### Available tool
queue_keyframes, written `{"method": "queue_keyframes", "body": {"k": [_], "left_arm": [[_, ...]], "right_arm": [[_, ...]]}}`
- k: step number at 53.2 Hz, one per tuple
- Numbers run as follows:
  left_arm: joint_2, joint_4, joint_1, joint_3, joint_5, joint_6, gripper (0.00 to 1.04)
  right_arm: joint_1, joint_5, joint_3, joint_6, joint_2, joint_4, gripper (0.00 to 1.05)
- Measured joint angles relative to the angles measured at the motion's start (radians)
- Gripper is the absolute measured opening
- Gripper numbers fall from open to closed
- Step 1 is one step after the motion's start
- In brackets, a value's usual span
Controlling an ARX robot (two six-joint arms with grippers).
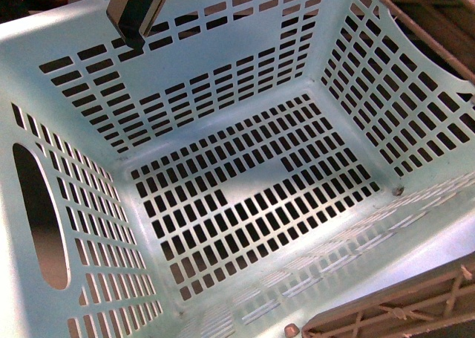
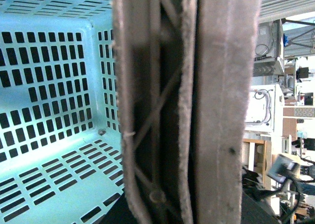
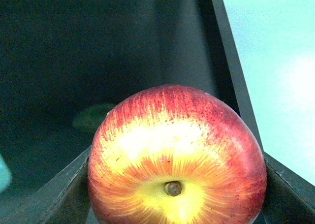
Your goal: Pick apple with right arm and hold basket with left
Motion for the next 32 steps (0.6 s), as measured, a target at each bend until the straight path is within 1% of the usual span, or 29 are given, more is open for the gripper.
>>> {"method": "queue_keyframes", "body": {"k": [4, 11, 13, 18, 20, 24, 26, 32], "left_arm": [[0.0, 0.0, 0.0, 0.0, 0.0, 0.0, 0.16], [0.0, 0.0, 0.0, 0.0, 0.0, 0.0, 0.16], [0.0, 0.0, 0.0, 0.0, 0.0, 0.0, 0.16], [0.0, 0.0, 0.0, 0.0, 0.0, 0.0, 0.16], [0.0, 0.0, 0.0, 0.0, 0.0, 0.0, 0.16], [0.0, 0.0, 0.0, 0.0, 0.0, 0.0, 0.16], [0.0, 0.0, 0.0, 0.0, 0.0, 0.0, 0.16], [0.0, 0.0, 0.0, 0.0, 0.0, 0.0, 0.16]], "right_arm": [[0.033, 0.002, 0.016, 0.019, -0.061, -0.02, 0.8], [0.155, 0.052, 0.045, 0.092, -0.16, -0.026, 0.8], [0.176, 0.063, 0.045, 0.103, -0.167, -0.024, 0.8], [0.268, 0.101, 0.044, 0.14, -0.175, -0.009, 0.8], [0.292, 0.108, 0.042, 0.15, -0.175, -0.001, 0.8], [0.361, 0.129, 0.029, 0.177, -0.174, 0.025, 0.8], [0.411, 0.144, 0.013, 0.192, -0.169, 0.047, 0.8], [0.505, 0.183, -0.014, 0.206, -0.143, 0.075, 0.8]]}}
